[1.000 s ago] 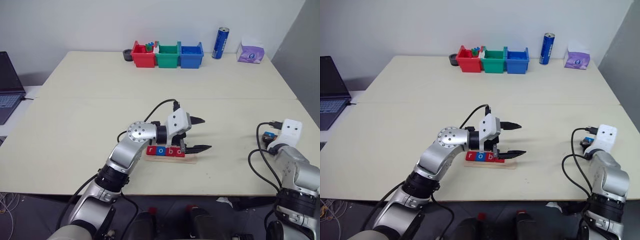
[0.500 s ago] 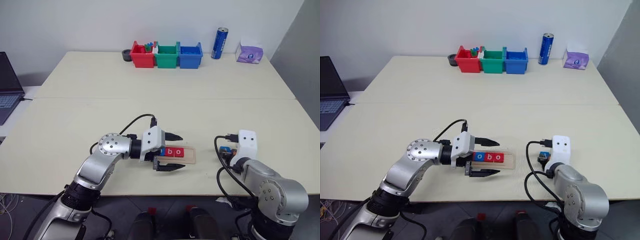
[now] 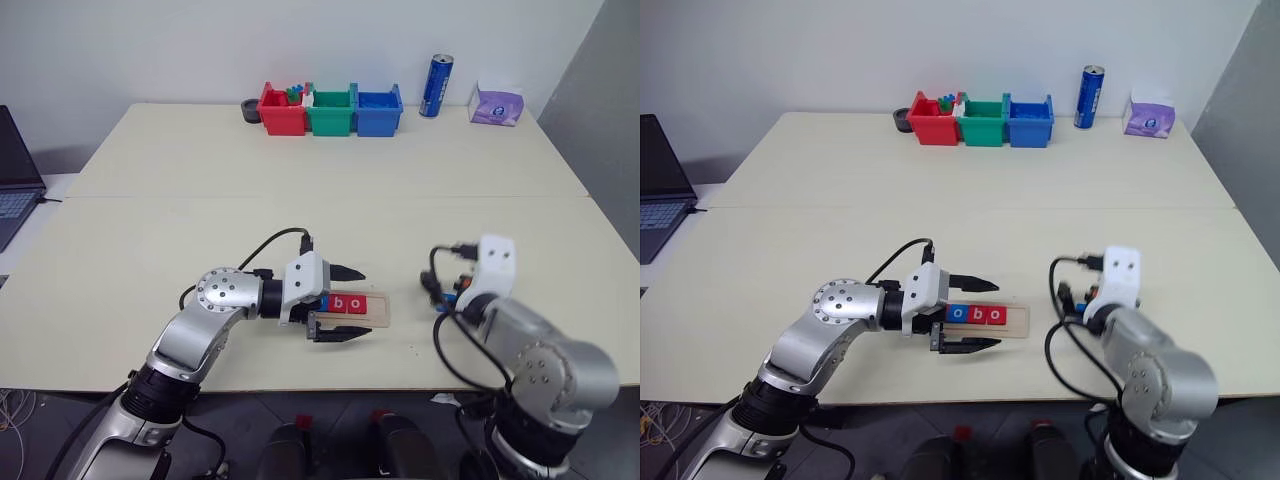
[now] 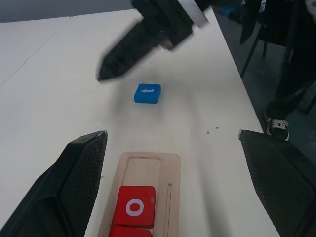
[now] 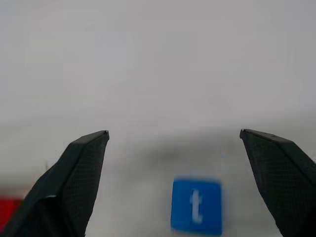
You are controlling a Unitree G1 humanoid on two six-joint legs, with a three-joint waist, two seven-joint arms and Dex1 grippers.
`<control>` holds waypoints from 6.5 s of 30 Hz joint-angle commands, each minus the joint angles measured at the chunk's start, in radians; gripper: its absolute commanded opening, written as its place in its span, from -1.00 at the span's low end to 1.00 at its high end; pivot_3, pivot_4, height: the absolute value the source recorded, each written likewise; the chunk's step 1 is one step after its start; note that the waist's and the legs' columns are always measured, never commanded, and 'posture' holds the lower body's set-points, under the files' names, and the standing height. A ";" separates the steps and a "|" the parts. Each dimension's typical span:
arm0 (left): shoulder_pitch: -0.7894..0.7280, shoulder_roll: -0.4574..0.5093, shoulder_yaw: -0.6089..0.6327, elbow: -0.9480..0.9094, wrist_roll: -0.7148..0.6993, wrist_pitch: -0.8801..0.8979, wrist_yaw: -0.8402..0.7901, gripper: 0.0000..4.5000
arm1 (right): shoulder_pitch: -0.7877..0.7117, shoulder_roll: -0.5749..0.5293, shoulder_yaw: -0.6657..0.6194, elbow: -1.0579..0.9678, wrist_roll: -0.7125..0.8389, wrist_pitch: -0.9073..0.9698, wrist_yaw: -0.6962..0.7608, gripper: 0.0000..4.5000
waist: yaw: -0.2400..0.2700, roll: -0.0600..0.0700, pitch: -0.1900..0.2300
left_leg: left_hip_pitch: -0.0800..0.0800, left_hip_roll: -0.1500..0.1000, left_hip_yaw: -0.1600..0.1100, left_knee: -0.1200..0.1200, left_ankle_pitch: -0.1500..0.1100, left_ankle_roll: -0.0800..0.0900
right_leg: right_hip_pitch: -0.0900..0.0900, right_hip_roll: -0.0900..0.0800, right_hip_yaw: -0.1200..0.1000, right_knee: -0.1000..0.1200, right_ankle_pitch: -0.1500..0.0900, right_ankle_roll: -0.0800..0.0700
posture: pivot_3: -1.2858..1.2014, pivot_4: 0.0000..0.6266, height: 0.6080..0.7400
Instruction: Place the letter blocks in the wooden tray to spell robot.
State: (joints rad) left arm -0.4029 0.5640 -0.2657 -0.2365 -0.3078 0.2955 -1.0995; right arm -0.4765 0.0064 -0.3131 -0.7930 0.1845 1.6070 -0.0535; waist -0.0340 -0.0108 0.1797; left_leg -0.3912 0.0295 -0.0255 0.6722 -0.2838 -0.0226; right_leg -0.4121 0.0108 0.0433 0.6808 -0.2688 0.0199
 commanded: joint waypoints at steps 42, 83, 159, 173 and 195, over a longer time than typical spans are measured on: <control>-0.071 -0.032 -0.004 0.053 0.003 -0.068 -0.079 1.00 | 0.200 -0.820 0.379 0.882 0.024 -1.391 1.215 0.99 | 0.005 -0.008 0.005 | 0.009 -0.002 0.002 -0.005 0.000 0.000 | 0.006 -0.002 0.001 -0.001 0.002 -0.004 | 0.03 -0.52 1.00; 0.018 0.110 0.167 0.101 -0.056 -0.131 -0.151 1.00 | 0.045 -0.672 0.593 0.680 -0.014 -1.277 1.179 -0.35 | 0.006 -0.008 0.005 | 0.007 -0.002 0.001 -0.003 0.000 0.000 | 0.006 -0.007 -0.001 0.000 0.001 -0.003 | 0.03 -0.52 1.00; -0.008 0.100 0.151 0.118 -0.042 -0.143 -0.141 1.00 | 0.079 -0.676 0.544 0.743 -0.045 -1.349 1.171 -1.00 | 0.004 -0.008 0.005 | 0.008 -0.002 0.000 -0.003 0.000 0.000 | 0.006 -0.004 -0.001 0.001 0.001 -0.003 | 0.03 -0.52 1.00; 0.005 0.108 0.155 0.091 -0.046 -0.130 -0.133 1.00 | 0.074 -0.639 0.580 0.740 -0.064 -1.361 1.155 -1.00 | 0.005 -0.008 0.005 | 0.008 -0.001 0.000 -0.003 0.000 0.000 | 0.006 -0.004 -0.001 0.001 0.001 -0.003 | 0.03 -0.52 1.00; 0.012 0.118 0.166 0.074 -0.049 -0.113 -0.124 1.00 | 0.060 -0.639 0.576 0.775 -0.075 -1.376 1.169 -1.00 | 0.005 -0.008 0.005 | 0.008 -0.001 0.000 -0.003 0.000 0.000 | 0.006 -0.004 -0.001 0.001 0.001 -0.003 | 0.03 -0.52 1.00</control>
State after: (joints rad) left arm -0.3902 0.6725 -0.1205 -0.1220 -0.3461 0.1875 -1.2298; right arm -0.4101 -0.6178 0.2859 -0.0171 0.1017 0.2450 1.1063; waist -0.0291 -0.0186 0.1845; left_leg -0.3835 0.0280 -0.0253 0.6690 -0.2838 -0.0225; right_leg -0.4065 0.0063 0.0421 0.6816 -0.2674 0.0168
